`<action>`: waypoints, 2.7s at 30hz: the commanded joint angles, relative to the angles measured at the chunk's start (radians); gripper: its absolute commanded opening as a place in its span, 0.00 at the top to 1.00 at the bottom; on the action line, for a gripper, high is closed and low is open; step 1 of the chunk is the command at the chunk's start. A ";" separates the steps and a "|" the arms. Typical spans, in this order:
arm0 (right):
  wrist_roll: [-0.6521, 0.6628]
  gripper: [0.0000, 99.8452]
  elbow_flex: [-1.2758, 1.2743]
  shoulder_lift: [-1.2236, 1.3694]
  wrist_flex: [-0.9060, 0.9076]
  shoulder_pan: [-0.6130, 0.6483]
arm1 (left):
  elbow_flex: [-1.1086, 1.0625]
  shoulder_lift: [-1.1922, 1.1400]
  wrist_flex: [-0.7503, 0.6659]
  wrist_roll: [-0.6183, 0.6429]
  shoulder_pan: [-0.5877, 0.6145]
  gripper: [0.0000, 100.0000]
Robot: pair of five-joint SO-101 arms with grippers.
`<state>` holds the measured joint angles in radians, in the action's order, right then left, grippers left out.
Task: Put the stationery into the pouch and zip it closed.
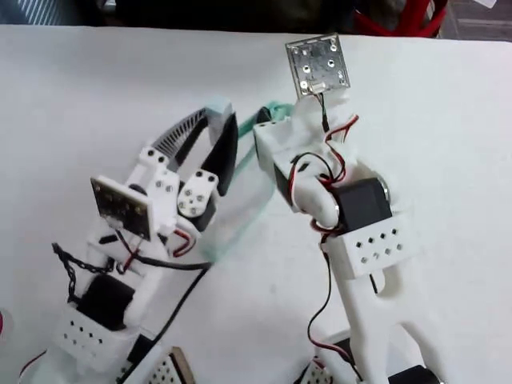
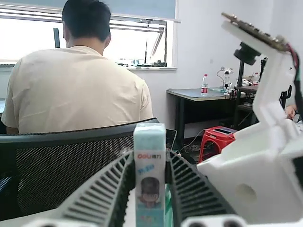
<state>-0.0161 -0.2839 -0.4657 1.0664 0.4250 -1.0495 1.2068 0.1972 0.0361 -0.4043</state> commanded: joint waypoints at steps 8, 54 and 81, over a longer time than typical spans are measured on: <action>0.000 0.76 -0.061 0.019 0.005 0.004 | 0.028 -0.173 -0.072 0.012 0.047 0.83; 0.000 0.76 -0.084 0.019 -0.007 -0.007 | 0.608 -0.817 0.692 -0.328 0.567 0.80; -0.002 0.76 -0.084 0.021 -0.019 -0.114 | 0.853 -1.511 0.543 -0.532 0.228 0.73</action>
<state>-0.0161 -0.3161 -0.4657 1.0357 0.3130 -0.2317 -0.3030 0.7787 -0.4887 -0.1419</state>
